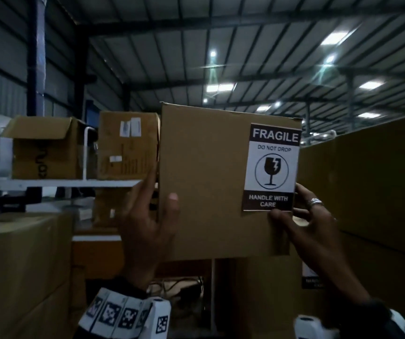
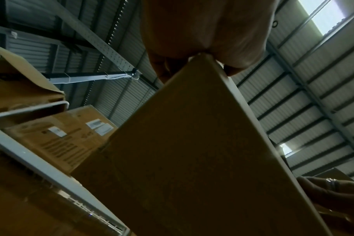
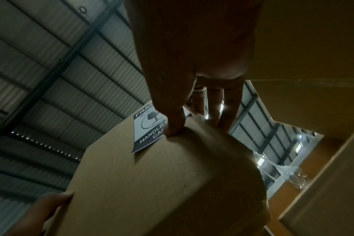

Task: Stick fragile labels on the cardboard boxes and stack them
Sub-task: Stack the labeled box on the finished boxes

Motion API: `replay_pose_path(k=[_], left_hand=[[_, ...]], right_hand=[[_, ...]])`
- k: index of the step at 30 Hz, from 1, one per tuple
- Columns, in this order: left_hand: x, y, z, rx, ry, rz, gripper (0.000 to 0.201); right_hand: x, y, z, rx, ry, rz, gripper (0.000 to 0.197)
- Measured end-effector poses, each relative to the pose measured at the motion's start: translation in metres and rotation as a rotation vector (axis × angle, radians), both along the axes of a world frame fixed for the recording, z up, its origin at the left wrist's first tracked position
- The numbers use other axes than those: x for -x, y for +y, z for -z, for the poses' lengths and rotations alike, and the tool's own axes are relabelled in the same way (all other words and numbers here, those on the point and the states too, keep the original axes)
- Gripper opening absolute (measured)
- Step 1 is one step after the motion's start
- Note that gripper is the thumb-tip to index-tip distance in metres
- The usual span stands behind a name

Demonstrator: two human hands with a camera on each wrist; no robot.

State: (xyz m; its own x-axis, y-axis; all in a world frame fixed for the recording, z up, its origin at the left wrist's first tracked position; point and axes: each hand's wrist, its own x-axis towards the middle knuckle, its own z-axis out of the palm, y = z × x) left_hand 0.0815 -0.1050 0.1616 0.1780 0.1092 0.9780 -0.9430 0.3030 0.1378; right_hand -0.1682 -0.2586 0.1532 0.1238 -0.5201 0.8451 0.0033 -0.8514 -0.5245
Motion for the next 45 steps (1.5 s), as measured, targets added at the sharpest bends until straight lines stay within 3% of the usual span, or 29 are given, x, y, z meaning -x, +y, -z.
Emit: replay_pose_path(k=[10,17,28,34,45], left_hand=[[0.003,-0.128,-0.012,-0.399,-0.001,0.338,0.104],[0.009,-0.201,0.000,-0.459,0.027,0.416,0.105],[0.021,-0.249,0.012,-0.549,0.040,0.260,0.107],[0.031,-0.252,0.015,-0.529,0.000,0.197,0.104],[0.038,-0.248,0.025,-0.516,-0.004,0.131,0.099]], right_hand=[[0.031,-0.071,-0.032,0.015,-0.051,0.179,0.069],[0.028,-0.141,-0.023,0.011,-0.065,0.337,0.072],[0.016,-0.216,0.003,-0.039,-0.082,0.400,0.071],[0.010,-0.207,0.005,0.012,0.003,0.547,0.065],[0.008,-0.191,0.056,0.088,0.104,0.487,0.072]])
